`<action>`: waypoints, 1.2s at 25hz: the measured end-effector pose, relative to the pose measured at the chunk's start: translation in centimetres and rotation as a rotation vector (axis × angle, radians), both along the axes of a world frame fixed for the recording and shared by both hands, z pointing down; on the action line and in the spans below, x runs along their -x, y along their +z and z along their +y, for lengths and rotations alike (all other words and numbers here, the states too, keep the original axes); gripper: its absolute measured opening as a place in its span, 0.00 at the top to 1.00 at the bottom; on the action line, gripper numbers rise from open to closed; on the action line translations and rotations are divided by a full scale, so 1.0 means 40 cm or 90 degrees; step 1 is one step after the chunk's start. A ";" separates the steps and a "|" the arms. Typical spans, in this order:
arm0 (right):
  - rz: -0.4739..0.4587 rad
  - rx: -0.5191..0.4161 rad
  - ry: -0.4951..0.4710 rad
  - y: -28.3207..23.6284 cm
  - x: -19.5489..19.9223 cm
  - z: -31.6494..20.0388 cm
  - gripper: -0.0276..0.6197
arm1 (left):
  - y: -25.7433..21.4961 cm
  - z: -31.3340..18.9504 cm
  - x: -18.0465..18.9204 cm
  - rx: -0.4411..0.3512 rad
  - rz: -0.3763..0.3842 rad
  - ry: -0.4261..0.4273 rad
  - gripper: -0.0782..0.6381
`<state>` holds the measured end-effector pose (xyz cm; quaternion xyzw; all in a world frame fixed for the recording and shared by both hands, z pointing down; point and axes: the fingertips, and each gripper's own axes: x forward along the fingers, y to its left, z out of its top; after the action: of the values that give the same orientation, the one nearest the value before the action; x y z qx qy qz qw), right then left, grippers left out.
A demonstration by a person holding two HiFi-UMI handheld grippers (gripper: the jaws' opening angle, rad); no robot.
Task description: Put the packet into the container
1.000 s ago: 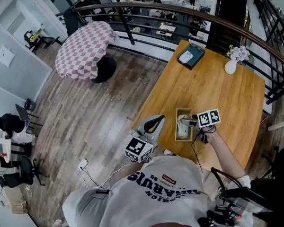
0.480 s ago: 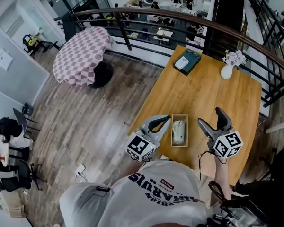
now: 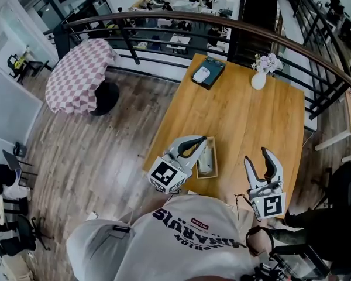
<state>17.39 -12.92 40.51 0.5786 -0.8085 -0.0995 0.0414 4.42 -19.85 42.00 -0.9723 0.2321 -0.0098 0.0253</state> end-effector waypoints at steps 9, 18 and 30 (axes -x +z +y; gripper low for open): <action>0.017 0.007 0.040 0.008 0.014 0.031 0.95 | 0.001 0.015 -0.027 0.006 -0.001 0.040 0.89; -0.006 0.034 0.065 0.034 0.038 0.016 0.95 | 0.006 0.003 0.016 0.003 0.001 0.051 0.89; -0.056 0.036 0.114 0.029 0.042 0.008 0.95 | 0.023 -0.011 0.025 0.013 0.017 0.088 0.89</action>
<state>15.72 -12.59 41.67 0.6510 -0.7570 -0.0472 0.0307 3.40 -20.28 42.91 -0.9863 0.1644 0.0030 0.0130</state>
